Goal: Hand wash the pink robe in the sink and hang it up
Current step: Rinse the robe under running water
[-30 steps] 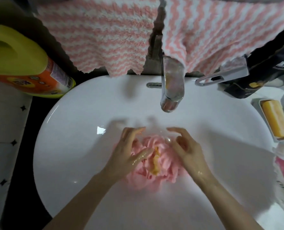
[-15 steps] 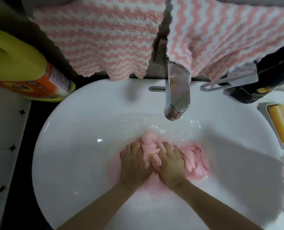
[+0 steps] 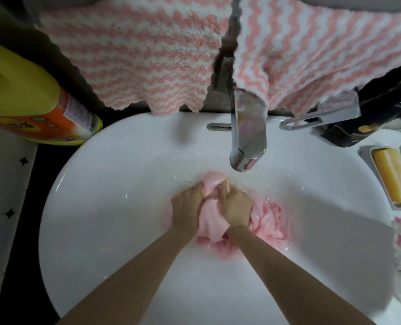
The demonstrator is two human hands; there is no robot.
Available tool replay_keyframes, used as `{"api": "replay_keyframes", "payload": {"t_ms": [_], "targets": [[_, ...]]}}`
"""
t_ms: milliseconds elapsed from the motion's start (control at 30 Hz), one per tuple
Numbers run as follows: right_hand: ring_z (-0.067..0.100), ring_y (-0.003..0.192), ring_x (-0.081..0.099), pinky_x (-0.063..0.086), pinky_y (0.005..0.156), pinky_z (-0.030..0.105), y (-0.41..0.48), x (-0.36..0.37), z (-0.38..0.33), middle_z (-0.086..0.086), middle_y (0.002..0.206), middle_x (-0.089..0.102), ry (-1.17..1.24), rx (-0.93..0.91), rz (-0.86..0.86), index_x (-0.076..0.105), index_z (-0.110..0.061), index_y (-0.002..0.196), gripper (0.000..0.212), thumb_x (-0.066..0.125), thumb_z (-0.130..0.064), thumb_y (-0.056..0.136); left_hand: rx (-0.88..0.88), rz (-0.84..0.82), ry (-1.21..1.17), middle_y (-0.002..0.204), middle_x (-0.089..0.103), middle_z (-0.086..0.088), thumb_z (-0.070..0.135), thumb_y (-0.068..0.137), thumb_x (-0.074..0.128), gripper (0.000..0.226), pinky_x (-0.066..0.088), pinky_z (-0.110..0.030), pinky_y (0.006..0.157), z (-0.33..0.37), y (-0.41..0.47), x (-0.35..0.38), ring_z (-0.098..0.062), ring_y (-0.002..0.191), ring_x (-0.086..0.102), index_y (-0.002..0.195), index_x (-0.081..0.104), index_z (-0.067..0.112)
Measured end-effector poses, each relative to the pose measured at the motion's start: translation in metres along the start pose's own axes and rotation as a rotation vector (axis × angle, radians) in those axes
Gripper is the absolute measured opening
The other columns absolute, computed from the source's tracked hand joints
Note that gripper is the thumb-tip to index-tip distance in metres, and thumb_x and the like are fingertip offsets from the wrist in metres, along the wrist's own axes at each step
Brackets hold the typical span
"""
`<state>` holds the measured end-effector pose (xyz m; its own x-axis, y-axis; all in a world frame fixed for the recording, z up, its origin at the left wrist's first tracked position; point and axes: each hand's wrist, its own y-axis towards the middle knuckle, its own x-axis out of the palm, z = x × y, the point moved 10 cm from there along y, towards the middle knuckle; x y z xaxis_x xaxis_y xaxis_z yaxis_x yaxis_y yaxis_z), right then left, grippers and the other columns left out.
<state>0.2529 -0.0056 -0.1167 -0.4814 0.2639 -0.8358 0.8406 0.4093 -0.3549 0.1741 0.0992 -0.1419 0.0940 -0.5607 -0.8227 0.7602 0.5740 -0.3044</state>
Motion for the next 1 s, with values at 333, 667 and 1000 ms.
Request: {"api": "replay_keyframes", "payload": {"t_ms": [333, 667, 1000], "targets": [[0.010, 0.069, 0.058, 0.043, 0.061, 0.019, -0.066, -0.069, 0.023, -0.008, 0.068, 0.060, 0.797, -0.031, -0.167, 0.064, -0.021, 0.077, 0.028, 0.052, -0.045, 0.086, -0.025, -0.053, -0.863, 0.090, 0.058, 0.000, 0.038, 0.089, 0.055, 0.025, 0.045, -0.026, 0.072, 0.009, -0.043, -0.072, -0.009, 0.075, 0.059, 0.112, 0.052, 0.028], [0.043, 0.140, 0.022, 0.025, 0.104, 0.066, -0.082, 0.015, 0.006, 0.001, 0.157, 0.022, -0.251, -0.356, -0.075, 0.037, -0.046, 0.140, 0.075, 0.052, -0.061, 0.068, 0.273, 0.023, 0.224, 0.150, 0.033, -0.014, 0.066, 0.074, 0.049, 0.082, 0.031, -0.053, 0.103, 0.000, -0.090, 0.007, -0.034, 0.137, 0.032, 0.143, 0.034, 0.023], [0.031, 0.067, 0.064, 0.051, 0.061, 0.041, -0.054, 0.019, -0.005, 0.008, 0.091, 0.067, -0.226, -0.477, 0.177, 0.048, -0.024, 0.100, 0.035, 0.041, -0.039, 0.070, 0.327, 0.316, 0.232, 0.096, 0.041, -0.010, 0.032, 0.100, 0.019, 0.038, 0.037, -0.036, 0.083, 0.019, -0.077, 0.005, -0.027, 0.085, 0.051, 0.107, 0.046, 0.005]]}}
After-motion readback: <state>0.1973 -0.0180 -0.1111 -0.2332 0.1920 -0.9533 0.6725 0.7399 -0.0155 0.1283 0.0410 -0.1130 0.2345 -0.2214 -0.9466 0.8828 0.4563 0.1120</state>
